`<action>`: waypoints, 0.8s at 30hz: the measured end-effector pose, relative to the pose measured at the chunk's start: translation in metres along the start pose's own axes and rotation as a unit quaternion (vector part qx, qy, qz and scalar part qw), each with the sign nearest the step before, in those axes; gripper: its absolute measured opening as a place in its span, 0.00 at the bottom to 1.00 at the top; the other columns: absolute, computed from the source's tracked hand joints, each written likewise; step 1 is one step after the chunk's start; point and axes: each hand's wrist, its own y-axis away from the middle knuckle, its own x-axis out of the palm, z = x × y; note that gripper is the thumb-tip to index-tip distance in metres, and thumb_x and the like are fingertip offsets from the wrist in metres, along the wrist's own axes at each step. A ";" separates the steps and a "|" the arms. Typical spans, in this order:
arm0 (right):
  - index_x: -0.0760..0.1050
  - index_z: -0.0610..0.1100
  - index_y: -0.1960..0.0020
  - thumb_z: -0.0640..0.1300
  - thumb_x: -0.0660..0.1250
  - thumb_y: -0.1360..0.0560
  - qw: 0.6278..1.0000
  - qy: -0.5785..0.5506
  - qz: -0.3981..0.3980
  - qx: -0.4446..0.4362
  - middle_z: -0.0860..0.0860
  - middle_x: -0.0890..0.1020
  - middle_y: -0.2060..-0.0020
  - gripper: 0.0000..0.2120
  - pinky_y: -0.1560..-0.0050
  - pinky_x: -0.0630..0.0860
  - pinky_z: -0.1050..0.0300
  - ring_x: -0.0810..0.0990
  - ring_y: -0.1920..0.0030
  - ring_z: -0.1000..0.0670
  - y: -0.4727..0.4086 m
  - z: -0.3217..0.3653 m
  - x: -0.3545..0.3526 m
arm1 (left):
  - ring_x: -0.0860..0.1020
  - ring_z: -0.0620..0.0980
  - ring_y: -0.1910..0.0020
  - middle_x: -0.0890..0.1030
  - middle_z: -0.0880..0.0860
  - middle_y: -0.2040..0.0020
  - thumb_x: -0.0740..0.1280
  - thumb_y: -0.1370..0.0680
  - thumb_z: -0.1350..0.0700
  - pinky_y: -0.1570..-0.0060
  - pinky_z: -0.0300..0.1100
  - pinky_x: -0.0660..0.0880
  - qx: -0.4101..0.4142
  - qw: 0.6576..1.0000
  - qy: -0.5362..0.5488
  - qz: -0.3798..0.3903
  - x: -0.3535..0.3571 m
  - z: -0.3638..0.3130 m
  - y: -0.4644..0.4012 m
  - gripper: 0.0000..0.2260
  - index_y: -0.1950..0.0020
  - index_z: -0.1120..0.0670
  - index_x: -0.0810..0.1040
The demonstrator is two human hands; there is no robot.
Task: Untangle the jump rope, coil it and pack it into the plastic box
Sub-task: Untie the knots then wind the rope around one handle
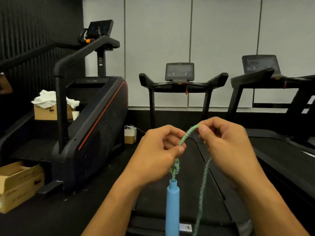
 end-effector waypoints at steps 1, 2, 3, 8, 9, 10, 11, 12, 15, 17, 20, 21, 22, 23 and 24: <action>0.81 0.48 0.60 0.42 0.66 0.22 1.000 -0.006 -0.007 0.001 0.50 0.79 0.70 0.09 0.62 0.71 0.52 0.74 0.68 0.55 -0.001 0.001 -0.001 | 0.83 0.59 0.54 0.84 0.57 0.57 0.72 0.25 0.66 0.49 0.54 0.82 -0.002 1.000 -0.006 0.013 0.001 0.001 0.000 0.10 0.50 0.52 0.83; 0.81 0.47 0.60 0.42 0.66 0.23 1.000 -0.015 -0.014 0.005 0.52 0.79 0.71 0.09 0.63 0.70 0.56 0.73 0.69 0.56 -0.001 0.002 -0.003 | 0.83 0.60 0.53 0.84 0.57 0.57 0.72 0.25 0.65 0.49 0.55 0.81 -0.003 1.000 -0.012 0.021 0.002 0.003 0.000 0.09 0.50 0.52 0.84; 0.81 0.47 0.61 0.42 0.67 0.23 0.999 -0.026 -0.020 0.011 0.54 0.78 0.72 0.09 0.64 0.69 0.58 0.72 0.70 0.58 0.000 0.002 -0.004 | 0.83 0.60 0.53 0.84 0.57 0.57 0.73 0.25 0.64 0.48 0.56 0.81 -0.001 1.000 -0.017 0.025 0.003 0.005 -0.001 0.09 0.51 0.51 0.84; 0.79 0.45 0.68 0.48 0.69 0.25 1.000 -0.003 -0.004 0.020 0.56 0.71 0.79 0.14 0.67 0.68 0.59 0.68 0.74 0.59 0.002 0.005 -0.013 | 0.85 0.52 0.56 0.85 0.53 0.58 0.70 0.23 0.64 0.51 0.52 0.82 0.014 0.999 -0.040 0.032 0.007 0.007 -0.002 0.08 0.53 0.51 0.83; 0.79 0.44 0.68 0.51 0.69 0.25 0.999 0.021 0.020 0.022 0.56 0.70 0.80 0.15 0.68 0.66 0.61 0.67 0.76 0.59 0.002 0.005 -0.014 | 0.85 0.49 0.56 0.85 0.52 0.58 0.69 0.23 0.65 0.53 0.48 0.82 0.021 0.999 -0.036 0.026 0.007 0.006 -0.002 0.08 0.52 0.51 0.83; 0.80 0.44 0.67 0.53 0.69 0.26 0.997 0.048 0.051 0.028 0.55 0.70 0.81 0.16 0.70 0.66 0.62 0.67 0.77 0.59 0.003 0.005 -0.014 | 0.85 0.48 0.56 0.85 0.51 0.57 0.68 0.22 0.65 0.54 0.45 0.82 0.031 0.999 -0.029 0.015 0.008 0.005 -0.001 0.09 0.52 0.51 0.83; 0.81 0.44 0.66 0.54 0.69 0.26 0.993 0.073 0.082 0.035 0.55 0.71 0.80 0.16 0.70 0.66 0.63 0.68 0.77 0.60 0.003 0.006 -0.014 | 0.85 0.48 0.55 0.86 0.51 0.57 0.68 0.22 0.66 0.55 0.43 0.81 0.044 0.999 -0.022 -0.001 0.009 0.003 -0.001 0.10 0.51 0.52 0.83; 0.81 0.45 0.64 0.55 0.69 0.26 0.989 0.084 0.110 0.046 0.55 0.74 0.79 0.15 0.70 0.69 0.61 0.70 0.76 0.60 0.004 0.006 -0.012 | 0.85 0.47 0.55 0.86 0.51 0.57 0.67 0.22 0.67 0.55 0.42 0.81 0.059 0.998 -0.015 -0.022 0.009 0.003 -0.001 0.10 0.52 0.52 0.83; 0.80 0.45 0.57 0.49 0.70 0.24 0.982 -0.010 0.160 0.096 0.49 0.83 0.69 0.08 0.64 0.81 0.53 0.79 0.70 0.55 0.007 0.009 -0.005 | 0.85 0.45 0.56 0.86 0.49 0.57 0.68 0.24 0.69 0.57 0.36 0.80 0.088 0.993 0.004 -0.081 0.010 0.000 -0.002 0.12 0.53 0.52 0.83; 0.79 0.42 0.52 0.47 0.69 0.23 0.972 -0.096 0.174 0.123 0.44 0.83 0.64 0.08 0.63 0.82 0.54 0.81 0.68 0.50 0.010 0.014 -0.002 | 0.85 0.45 0.55 0.85 0.47 0.57 0.68 0.24 0.67 0.57 0.35 0.79 0.093 0.991 0.021 -0.092 0.010 -0.005 0.001 0.11 0.52 0.52 0.83; 0.78 0.41 0.50 0.51 0.69 0.24 0.965 -0.142 0.182 0.124 0.44 0.83 0.62 0.13 0.63 0.82 0.53 0.82 0.66 0.48 0.012 0.015 0.003 | 0.85 0.44 0.56 0.85 0.47 0.57 0.69 0.24 0.65 0.57 0.36 0.80 0.091 0.990 0.038 -0.104 0.008 -0.007 0.003 0.08 0.51 0.52 0.82; 0.78 0.41 0.51 0.52 0.69 0.24 0.968 -0.136 0.175 0.117 0.45 0.83 0.63 0.13 0.66 0.80 0.56 0.82 0.68 0.49 0.012 0.014 0.005 | 0.85 0.46 0.56 0.85 0.48 0.57 0.70 0.24 0.65 0.57 0.37 0.81 0.088 0.989 0.049 -0.109 0.008 -0.006 0.003 0.08 0.50 0.53 0.82; 0.78 0.42 0.53 0.51 0.69 0.24 0.974 -0.121 0.163 0.105 0.46 0.83 0.64 0.12 0.70 0.77 0.61 0.80 0.70 0.52 0.012 0.012 0.007 | 0.85 0.47 0.56 0.86 0.50 0.57 0.71 0.25 0.65 0.56 0.39 0.82 0.081 0.988 0.064 -0.112 0.009 -0.006 0.002 0.08 0.49 0.53 0.81; 0.78 0.43 0.55 0.50 0.68 0.23 0.979 -0.104 0.149 0.091 0.46 0.83 0.66 0.09 0.73 0.72 0.65 0.78 0.72 0.56 0.011 0.011 0.008 | 0.86 0.49 0.57 0.86 0.52 0.58 0.72 0.26 0.66 0.56 0.40 0.82 0.072 0.987 0.081 -0.117 0.009 -0.005 0.001 0.09 0.49 0.54 0.80; 0.79 0.45 0.57 0.47 0.68 0.22 0.983 -0.091 0.139 0.076 0.47 0.83 0.67 0.08 0.74 0.69 0.68 0.75 0.74 0.59 0.011 0.009 0.009 | 0.86 0.49 0.58 0.86 0.53 0.58 0.73 0.27 0.66 0.57 0.40 0.82 0.067 0.986 0.093 -0.120 0.010 -0.005 0.000 0.10 0.49 0.55 0.80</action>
